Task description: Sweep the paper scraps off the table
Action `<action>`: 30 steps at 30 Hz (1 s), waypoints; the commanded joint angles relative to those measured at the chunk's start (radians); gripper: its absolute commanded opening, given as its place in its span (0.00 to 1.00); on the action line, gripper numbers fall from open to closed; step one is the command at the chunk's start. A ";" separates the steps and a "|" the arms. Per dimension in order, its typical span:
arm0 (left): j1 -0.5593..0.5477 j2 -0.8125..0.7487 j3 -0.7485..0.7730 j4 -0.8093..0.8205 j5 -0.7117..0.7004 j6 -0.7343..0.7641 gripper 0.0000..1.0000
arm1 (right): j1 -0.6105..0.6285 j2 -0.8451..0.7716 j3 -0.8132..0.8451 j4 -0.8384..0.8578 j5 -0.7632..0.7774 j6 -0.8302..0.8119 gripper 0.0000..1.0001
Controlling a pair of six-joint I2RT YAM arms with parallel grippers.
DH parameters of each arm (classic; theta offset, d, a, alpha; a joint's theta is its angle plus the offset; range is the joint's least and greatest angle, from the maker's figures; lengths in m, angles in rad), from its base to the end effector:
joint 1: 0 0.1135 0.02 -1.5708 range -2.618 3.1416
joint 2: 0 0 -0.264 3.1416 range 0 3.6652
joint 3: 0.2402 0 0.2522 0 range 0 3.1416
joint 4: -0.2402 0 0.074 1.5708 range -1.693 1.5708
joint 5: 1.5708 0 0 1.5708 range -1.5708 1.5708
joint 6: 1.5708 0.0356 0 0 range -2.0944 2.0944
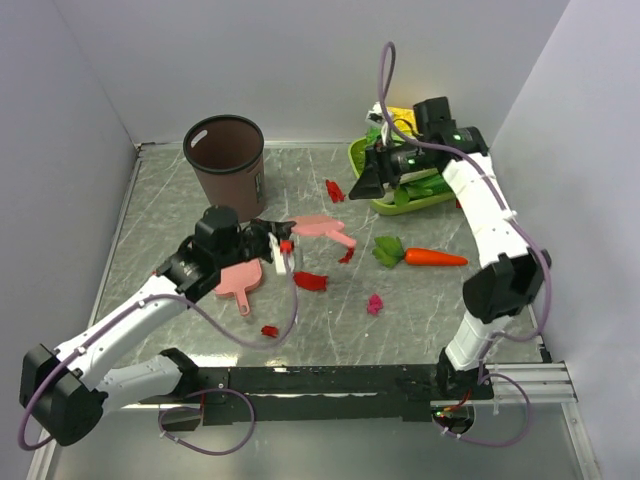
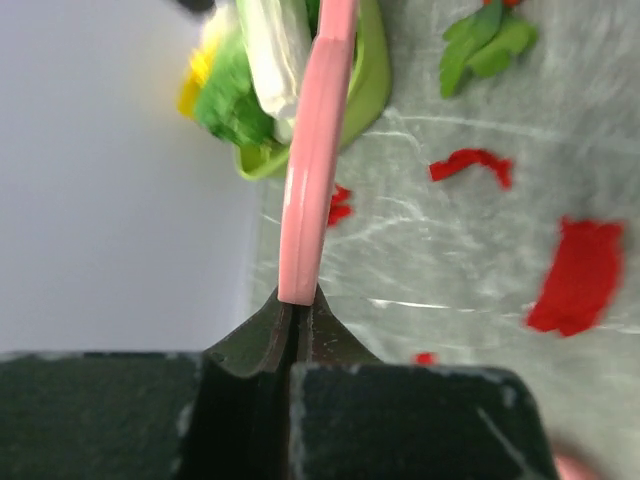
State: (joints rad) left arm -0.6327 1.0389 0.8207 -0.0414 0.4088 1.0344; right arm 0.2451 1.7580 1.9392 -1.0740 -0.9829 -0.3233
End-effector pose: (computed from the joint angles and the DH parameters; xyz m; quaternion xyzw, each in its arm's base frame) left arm 0.1863 -0.1541 0.3192 0.6578 0.4302 -0.0386 0.6170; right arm 0.3402 0.1156 0.4030 -0.3838 0.7541 0.4332 0.3104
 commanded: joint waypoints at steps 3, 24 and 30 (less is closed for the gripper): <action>0.025 0.043 0.176 -0.281 0.033 -0.465 0.01 | 0.000 -0.356 -0.300 0.400 0.135 0.025 0.83; 0.139 0.323 0.476 -0.727 0.219 -0.375 0.01 | 0.109 -0.411 -0.356 0.112 -0.027 -0.330 0.87; 0.139 0.311 0.468 -0.738 0.185 -0.326 0.01 | 0.128 -0.365 -0.342 0.167 0.000 -0.310 0.84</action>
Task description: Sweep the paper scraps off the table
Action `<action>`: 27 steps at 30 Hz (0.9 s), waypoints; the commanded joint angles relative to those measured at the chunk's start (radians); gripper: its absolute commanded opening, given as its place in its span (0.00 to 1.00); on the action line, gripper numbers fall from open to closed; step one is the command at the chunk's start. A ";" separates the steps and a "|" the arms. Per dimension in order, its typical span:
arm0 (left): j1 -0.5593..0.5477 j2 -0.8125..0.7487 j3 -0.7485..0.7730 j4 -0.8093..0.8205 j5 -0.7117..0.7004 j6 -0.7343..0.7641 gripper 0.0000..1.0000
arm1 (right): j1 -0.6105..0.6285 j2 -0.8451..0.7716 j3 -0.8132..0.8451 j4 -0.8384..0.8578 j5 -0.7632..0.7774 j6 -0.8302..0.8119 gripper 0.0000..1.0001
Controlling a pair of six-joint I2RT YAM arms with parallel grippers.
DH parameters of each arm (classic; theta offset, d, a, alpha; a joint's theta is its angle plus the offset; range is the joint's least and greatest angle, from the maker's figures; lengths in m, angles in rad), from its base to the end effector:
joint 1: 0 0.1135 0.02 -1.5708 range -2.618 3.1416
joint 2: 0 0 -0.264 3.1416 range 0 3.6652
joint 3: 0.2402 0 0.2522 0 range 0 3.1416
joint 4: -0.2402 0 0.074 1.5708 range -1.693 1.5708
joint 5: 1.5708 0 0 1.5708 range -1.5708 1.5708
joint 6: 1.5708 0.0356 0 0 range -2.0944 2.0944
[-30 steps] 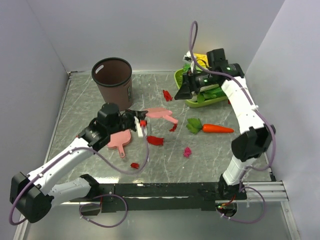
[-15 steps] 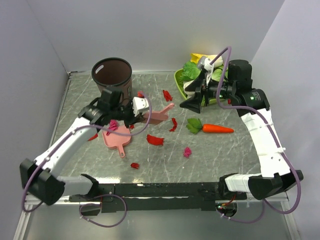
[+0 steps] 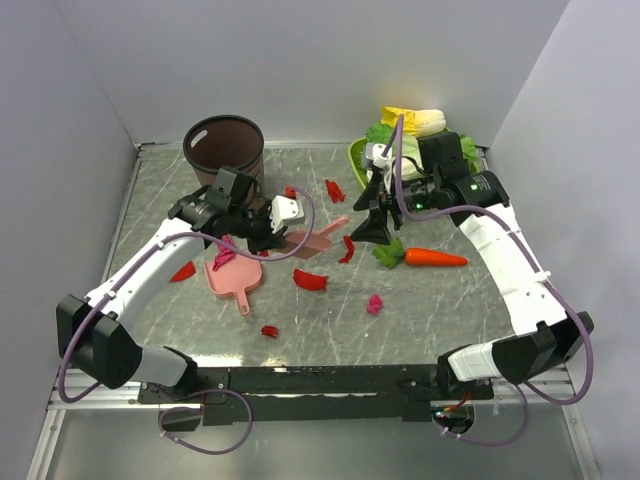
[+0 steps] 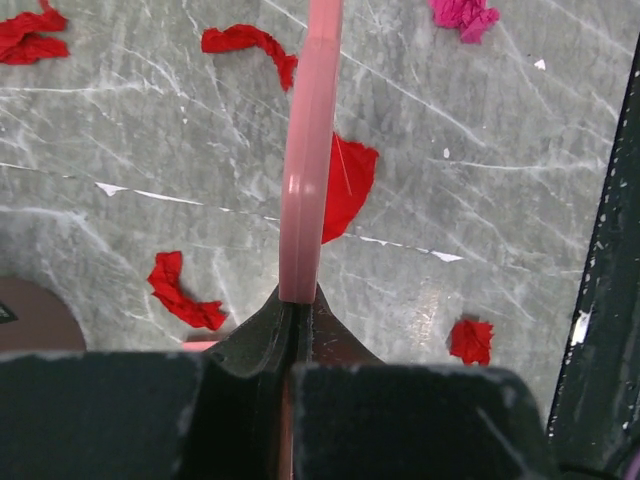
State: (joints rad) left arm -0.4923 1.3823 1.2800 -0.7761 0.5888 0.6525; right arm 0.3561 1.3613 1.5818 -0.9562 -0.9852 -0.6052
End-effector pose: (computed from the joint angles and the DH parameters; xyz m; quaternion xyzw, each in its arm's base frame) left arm 0.2431 -0.1528 0.3277 0.5704 0.7034 -0.2461 0.3455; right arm 0.2338 0.1186 0.4210 -0.5424 0.6255 0.3845 0.4082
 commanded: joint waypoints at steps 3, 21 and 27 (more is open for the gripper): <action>-0.005 -0.040 0.005 0.006 0.003 0.068 0.01 | 0.040 0.048 0.007 0.076 0.011 -0.018 0.83; -0.005 -0.063 0.013 0.043 0.034 0.036 0.01 | 0.121 0.102 -0.035 0.152 0.100 0.007 0.68; -0.005 -0.057 0.019 0.032 0.040 0.048 0.01 | 0.122 0.110 -0.052 0.137 0.118 -0.024 0.61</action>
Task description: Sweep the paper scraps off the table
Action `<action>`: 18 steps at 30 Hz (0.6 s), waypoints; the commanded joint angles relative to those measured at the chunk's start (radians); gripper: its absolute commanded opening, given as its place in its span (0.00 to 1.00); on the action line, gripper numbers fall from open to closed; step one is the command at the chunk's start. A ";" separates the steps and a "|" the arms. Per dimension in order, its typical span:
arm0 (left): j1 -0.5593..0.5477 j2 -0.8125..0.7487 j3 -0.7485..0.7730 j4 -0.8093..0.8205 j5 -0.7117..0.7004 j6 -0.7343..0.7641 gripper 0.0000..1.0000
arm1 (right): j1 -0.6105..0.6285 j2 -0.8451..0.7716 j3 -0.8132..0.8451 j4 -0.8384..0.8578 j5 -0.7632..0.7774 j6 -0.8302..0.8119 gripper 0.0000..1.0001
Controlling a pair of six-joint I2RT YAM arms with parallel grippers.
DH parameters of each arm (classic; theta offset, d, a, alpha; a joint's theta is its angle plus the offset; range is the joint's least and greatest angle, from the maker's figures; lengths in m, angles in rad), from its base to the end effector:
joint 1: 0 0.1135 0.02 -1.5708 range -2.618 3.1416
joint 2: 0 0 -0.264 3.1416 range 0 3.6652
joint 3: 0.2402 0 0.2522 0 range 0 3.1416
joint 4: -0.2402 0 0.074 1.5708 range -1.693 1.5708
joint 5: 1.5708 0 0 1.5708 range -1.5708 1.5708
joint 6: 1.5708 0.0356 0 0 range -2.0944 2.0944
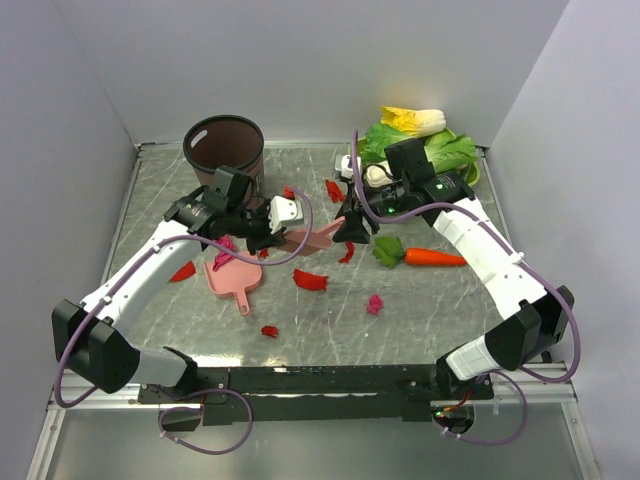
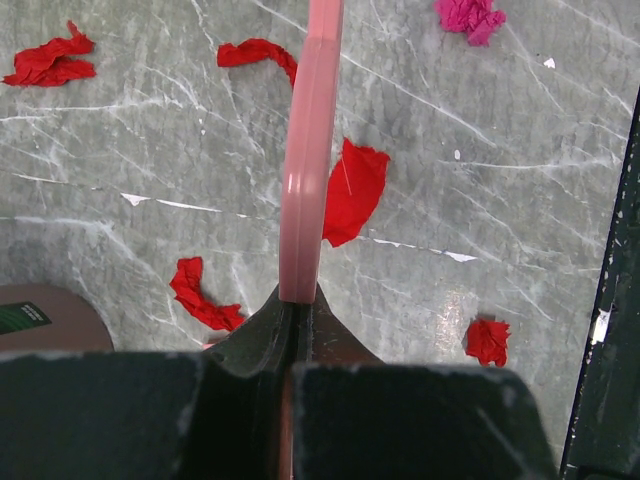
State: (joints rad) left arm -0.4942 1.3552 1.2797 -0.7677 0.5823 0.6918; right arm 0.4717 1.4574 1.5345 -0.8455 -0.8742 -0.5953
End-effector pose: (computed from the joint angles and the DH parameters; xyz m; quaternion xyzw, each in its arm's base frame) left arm 0.2384 -0.1507 0.3353 0.5850 0.6853 -0.2333 0.3657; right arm 0.2543 0.1604 0.3872 -0.5665 0.6341 0.3671 0.3772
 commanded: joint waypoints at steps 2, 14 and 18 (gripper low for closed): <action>-0.003 -0.031 0.021 0.019 0.044 0.017 0.01 | 0.005 0.020 -0.002 0.023 0.004 -0.037 0.59; -0.003 -0.019 0.020 0.005 0.045 0.012 0.01 | 0.025 0.041 0.023 0.022 -0.012 -0.041 0.49; -0.003 -0.022 0.014 0.005 0.045 0.015 0.01 | 0.028 0.047 0.023 0.023 -0.014 -0.038 0.45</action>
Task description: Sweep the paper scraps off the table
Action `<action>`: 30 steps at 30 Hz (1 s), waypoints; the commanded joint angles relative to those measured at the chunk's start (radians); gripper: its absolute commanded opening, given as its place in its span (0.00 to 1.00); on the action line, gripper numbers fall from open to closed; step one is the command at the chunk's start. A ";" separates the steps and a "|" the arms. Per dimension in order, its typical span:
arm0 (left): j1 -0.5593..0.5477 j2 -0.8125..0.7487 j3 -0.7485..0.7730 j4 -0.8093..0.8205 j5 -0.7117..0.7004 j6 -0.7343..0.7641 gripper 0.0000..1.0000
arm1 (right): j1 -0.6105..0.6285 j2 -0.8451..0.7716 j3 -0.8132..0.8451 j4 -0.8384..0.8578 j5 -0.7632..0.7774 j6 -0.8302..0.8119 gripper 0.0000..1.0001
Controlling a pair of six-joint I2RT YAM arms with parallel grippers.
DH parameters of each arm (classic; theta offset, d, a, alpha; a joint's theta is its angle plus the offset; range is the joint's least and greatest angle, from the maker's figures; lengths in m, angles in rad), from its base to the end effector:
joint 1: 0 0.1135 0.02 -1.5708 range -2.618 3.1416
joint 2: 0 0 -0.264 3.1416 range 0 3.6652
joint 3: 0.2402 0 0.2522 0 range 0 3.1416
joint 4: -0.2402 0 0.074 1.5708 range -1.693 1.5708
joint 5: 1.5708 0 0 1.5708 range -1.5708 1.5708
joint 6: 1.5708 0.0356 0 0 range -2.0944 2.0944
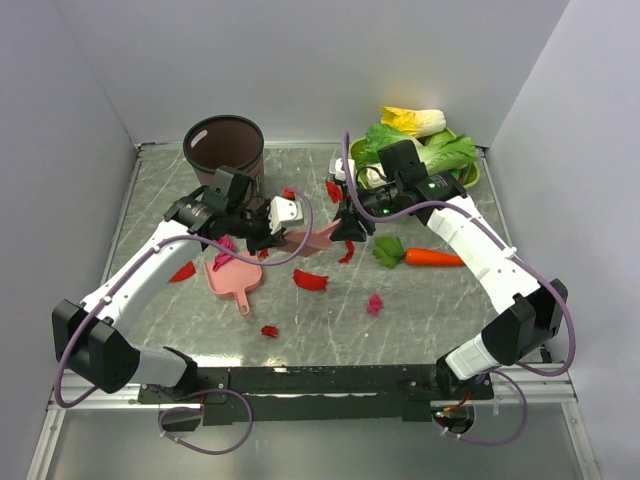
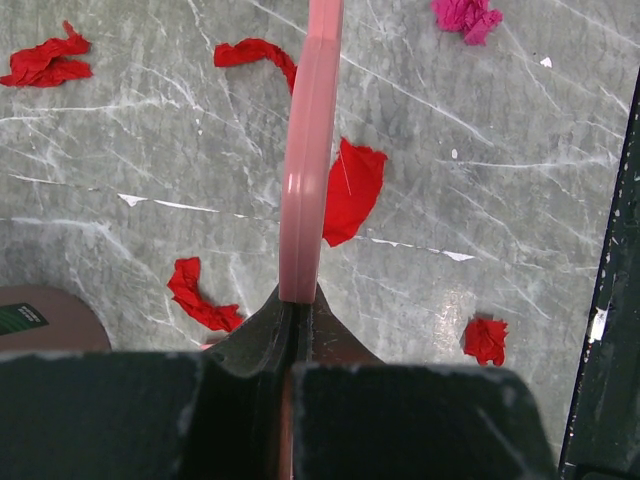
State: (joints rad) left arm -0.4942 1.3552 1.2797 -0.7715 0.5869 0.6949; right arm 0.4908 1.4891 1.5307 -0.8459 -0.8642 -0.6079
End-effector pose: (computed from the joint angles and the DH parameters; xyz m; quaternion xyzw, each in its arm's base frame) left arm 0.2380 -0.1506 0.3351 0.5863 0.6843 -0.2352 0.3643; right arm 0.2589 0.1691 0.3768 -0.5733 0.6365 0.3679 0.3617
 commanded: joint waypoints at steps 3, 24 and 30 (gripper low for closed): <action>-0.003 -0.019 0.015 0.009 0.040 0.012 0.01 | 0.011 0.016 0.028 0.028 -0.022 -0.024 0.40; 0.005 -0.028 -0.006 0.083 -0.090 -0.121 0.71 | -0.003 0.010 -0.004 0.056 0.070 0.057 0.00; 0.008 -0.050 -0.129 0.107 -0.295 -0.279 0.83 | -0.043 -0.105 -0.112 0.107 0.229 0.223 0.00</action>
State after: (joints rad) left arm -0.4896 1.3365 1.2263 -0.6926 0.4515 0.5533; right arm 0.4744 1.4914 1.4845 -0.7918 -0.7380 -0.4999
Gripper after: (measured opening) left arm 0.818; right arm 0.154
